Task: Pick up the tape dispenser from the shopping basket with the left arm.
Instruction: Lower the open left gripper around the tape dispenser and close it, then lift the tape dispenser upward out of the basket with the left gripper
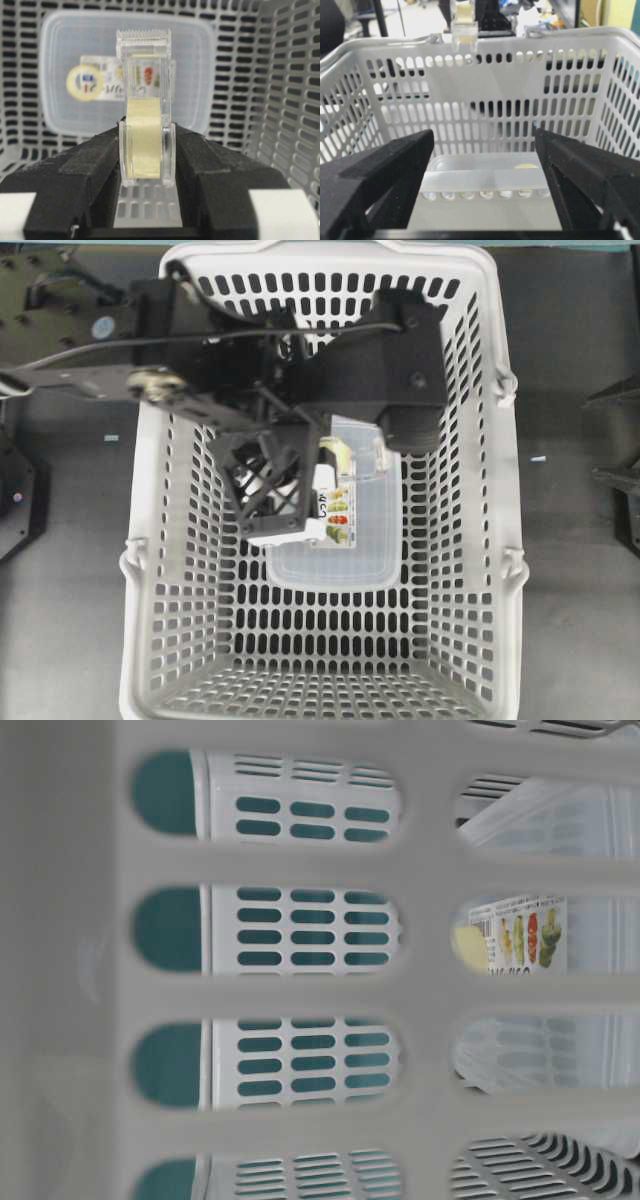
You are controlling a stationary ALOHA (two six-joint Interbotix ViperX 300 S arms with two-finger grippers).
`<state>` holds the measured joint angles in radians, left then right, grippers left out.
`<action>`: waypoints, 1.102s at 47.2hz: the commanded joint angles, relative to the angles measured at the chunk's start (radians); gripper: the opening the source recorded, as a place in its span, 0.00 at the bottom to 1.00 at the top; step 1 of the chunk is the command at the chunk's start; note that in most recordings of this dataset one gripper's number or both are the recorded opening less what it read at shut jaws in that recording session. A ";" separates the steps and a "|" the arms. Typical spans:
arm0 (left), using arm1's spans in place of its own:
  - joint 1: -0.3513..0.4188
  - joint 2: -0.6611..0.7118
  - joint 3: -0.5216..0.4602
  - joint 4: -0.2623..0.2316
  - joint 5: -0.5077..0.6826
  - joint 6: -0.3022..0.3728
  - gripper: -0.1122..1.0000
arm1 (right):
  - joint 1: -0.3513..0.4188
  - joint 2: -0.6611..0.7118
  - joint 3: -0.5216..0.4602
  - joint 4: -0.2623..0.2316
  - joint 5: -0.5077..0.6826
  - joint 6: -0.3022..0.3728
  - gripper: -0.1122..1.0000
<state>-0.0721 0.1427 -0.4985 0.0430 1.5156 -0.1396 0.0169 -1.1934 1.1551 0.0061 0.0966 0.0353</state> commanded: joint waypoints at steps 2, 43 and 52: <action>-0.003 0.000 -0.043 0.002 0.011 0.002 0.35 | 0.003 0.006 -0.008 0.003 -0.003 0.000 0.80; 0.005 0.028 -0.025 0.002 0.006 0.002 0.35 | 0.003 -0.002 0.000 0.009 0.000 0.020 0.80; 0.003 0.031 -0.026 0.002 0.008 0.002 0.35 | 0.002 -0.003 0.000 0.009 0.002 0.020 0.80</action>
<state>-0.0675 0.1871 -0.5139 0.0430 1.5263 -0.1381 0.0169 -1.2011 1.1628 0.0107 0.1012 0.0552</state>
